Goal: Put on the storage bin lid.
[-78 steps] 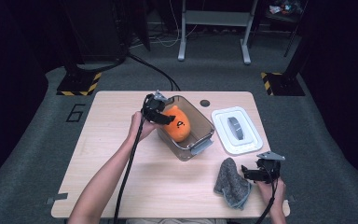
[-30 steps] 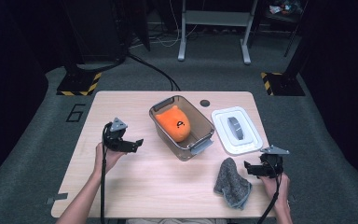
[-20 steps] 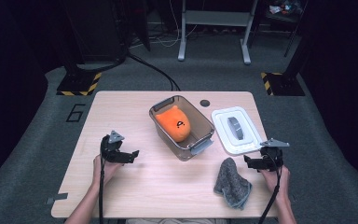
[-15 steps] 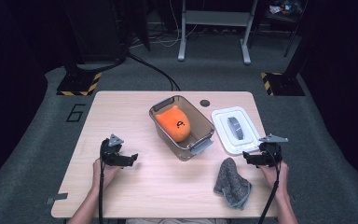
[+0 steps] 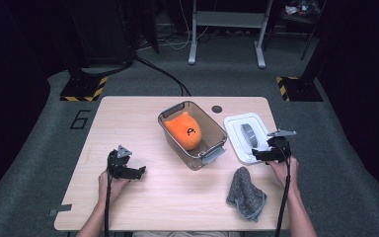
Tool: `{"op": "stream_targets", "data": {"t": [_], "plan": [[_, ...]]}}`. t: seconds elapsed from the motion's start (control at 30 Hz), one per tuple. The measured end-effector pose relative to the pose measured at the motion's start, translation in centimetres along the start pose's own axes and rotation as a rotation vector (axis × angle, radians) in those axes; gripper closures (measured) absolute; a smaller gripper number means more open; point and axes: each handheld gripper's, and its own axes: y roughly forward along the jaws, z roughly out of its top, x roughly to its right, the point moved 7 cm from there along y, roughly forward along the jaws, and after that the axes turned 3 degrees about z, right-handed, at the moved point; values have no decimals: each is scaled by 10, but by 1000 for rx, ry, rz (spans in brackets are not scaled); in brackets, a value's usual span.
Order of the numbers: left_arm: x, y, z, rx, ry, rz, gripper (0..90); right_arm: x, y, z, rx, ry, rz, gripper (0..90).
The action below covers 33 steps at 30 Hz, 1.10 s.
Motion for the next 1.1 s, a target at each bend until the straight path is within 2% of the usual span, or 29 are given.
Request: {"op": "stream_targets", "data": {"t": [0.07,0.17,0.23,0.33,0.37,0.43,0.47,0.53,0.57,0.6,0.67,0.73,0.8,0.9,0.97,1.1], "plan": [[0,0,0,1,0,0,4,0,4,6,6,-16,-9,90],[0,0,0,-1,1,0,3,0,11,13,-19,-5,6,93],[0,0,0,-1,1,0,3,2,16,17,-6,-20,-10,125],[0,0,0,-2,2,0,3,2,25,24,-12,-8,13,150],[0,0,0,-1,1,0,3,2,27,26,-6,-4,8,170],[0,0,0,-2,2,0,3,2,32,30,2,-30,-19,209],[0,0,0,-11,7,-4,3,2,35,31,-17,-28,-19,219],[0,0,0,-6,8,-5,3,3,40,35,-21,-12,-3,292],[0,0,1,-1,15,-4,3,5,42,38,-13,-26,-25,314],[1,1,1,6,2,-4,3,5,44,40,-17,-38,-39,327],[1,0,0,-5,13,-13,4,3,49,42,-38,-33,-14,362],[1,0,1,-5,15,-11,5,2,51,45,-47,-29,-21,395],[1,0,1,-4,14,-11,5,2,54,47,-31,-36,-26,437],[1,0,1,-4,16,-10,6,2,59,45,-55,-49,-28,480],[1,0,1,-3,17,-11,7,1,62,44,-57,-40,-14,503],[1,0,1,-3,17,-12,7,1,63,44,-50,-30,-18,602]]}}
